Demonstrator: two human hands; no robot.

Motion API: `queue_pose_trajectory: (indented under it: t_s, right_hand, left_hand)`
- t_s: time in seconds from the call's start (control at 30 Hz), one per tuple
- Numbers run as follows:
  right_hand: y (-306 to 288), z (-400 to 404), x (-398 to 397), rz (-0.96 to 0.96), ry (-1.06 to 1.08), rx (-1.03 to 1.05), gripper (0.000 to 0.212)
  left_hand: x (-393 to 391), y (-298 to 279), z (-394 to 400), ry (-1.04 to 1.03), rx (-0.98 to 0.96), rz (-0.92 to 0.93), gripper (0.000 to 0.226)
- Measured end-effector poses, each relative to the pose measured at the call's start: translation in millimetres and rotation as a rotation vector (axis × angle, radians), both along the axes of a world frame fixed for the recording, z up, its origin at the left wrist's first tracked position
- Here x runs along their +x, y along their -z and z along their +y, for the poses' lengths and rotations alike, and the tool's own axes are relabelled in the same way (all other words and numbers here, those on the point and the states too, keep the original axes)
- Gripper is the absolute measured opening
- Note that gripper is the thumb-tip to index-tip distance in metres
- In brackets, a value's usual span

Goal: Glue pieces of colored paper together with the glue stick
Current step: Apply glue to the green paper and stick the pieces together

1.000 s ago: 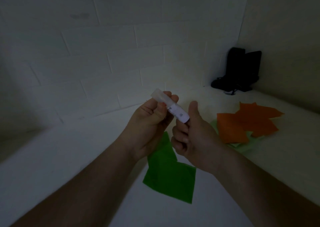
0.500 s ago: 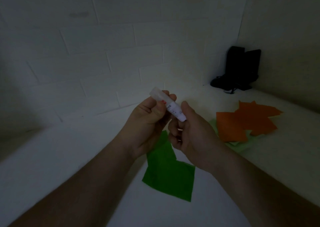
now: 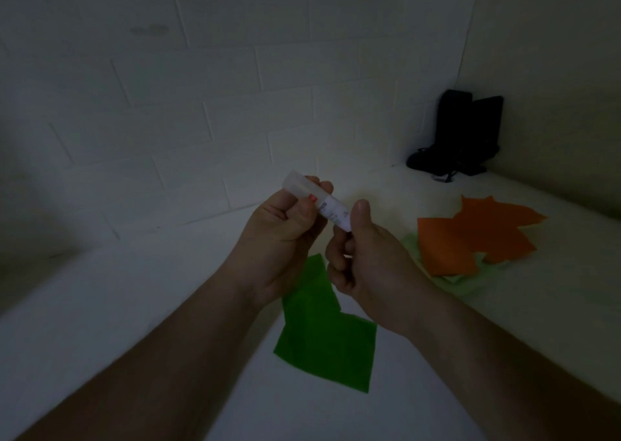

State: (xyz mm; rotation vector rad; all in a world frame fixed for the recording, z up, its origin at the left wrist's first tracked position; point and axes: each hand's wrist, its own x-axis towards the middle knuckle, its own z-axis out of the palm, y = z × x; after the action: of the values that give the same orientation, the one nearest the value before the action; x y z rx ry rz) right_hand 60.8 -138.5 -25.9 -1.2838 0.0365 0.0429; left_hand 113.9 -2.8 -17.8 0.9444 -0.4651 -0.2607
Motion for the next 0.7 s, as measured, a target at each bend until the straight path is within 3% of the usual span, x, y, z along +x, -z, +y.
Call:
queue_pose_trajectory:
  t_s: [0.2, 0.37, 0.53, 0.7]
  right_hand:
    - [-3.6, -2.7, -2.4, 0.08, -0.051, 0.107, 0.061]
    - [-4.5, 0.4, -3.1, 0.133, -0.108, 0.064, 0.067]
    - [-4.5, -1.9, -3.3, -0.009, -0.061, 0.037, 0.024]
    - [-6.4, -2.7, -3.8, -0.031, -0.049, 0.116, 0.042]
  left_hand:
    - [-4.9, -2.7, -1.7, -0.026, 0.025, 0.0, 0.023]
    - [-2.6, -2.7, -0.9, -0.066, 0.066, -0.014, 0.024]
    - [5.5, 1.8, 1.0, -0.061, 0.076, -0.072, 0.06]
    - [5.8, 3.2, 2.4, -0.036, 0.119, -0.12, 0.065]
